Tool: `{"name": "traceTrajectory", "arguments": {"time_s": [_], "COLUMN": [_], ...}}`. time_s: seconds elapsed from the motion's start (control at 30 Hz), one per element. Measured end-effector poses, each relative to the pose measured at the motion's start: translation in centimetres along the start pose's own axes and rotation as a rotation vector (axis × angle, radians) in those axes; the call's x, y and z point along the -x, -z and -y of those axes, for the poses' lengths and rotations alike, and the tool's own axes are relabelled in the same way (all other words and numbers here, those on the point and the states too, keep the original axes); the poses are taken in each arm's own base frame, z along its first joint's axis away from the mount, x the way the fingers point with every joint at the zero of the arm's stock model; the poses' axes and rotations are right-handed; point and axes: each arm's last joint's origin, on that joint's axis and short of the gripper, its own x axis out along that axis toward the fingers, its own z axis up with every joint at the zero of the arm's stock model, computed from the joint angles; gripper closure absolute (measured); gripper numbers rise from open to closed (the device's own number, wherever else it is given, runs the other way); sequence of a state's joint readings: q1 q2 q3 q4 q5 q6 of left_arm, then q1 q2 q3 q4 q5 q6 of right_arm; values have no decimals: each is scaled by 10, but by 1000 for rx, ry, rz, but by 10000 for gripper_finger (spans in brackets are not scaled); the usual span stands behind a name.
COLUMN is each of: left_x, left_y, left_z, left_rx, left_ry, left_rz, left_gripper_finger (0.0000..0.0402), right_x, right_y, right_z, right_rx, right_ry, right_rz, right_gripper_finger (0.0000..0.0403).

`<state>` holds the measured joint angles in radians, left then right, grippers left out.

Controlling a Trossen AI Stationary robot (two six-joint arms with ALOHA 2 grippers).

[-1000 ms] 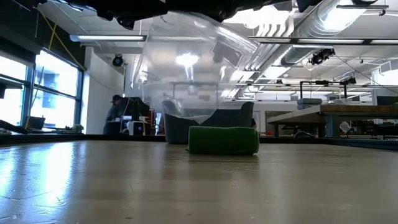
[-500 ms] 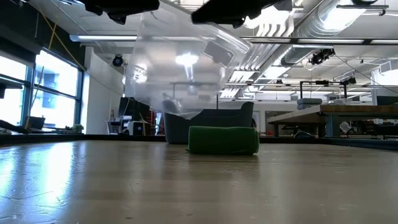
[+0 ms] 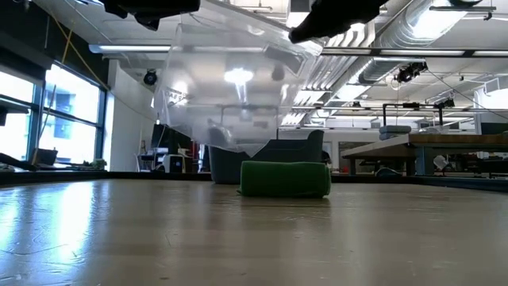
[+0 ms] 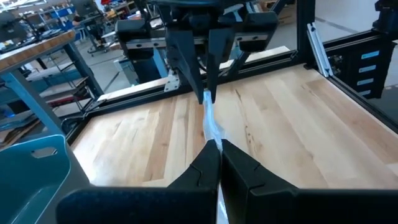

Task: Roll bandage
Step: Open the transparent zip bag

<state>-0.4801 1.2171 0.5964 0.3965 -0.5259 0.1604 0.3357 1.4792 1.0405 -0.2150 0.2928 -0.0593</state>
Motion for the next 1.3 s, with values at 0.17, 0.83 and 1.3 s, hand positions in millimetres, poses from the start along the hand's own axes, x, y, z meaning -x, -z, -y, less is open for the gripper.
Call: {"name": "traceTrajectory", "arguments": {"time_s": [0.17,0.83,1.3], "left_x": [0,0,0], "left_y": [0,1,0], "left_z": [0,0,1], "left_rx": [-1,-4,-35], "left_ry": [0,19,43], "left_rz": [-2,-5,5], "left_gripper_finger": [401,401,401], "right_x": [0,-8,-39], "right_y": [7,-20,-15], "right_z": [1,8,20], "right_rx": [-3,31,-62], "right_ry": [24,12,-60], "right_rz": [-73,180,124], "right_gripper_finger": [366,234,234]}}
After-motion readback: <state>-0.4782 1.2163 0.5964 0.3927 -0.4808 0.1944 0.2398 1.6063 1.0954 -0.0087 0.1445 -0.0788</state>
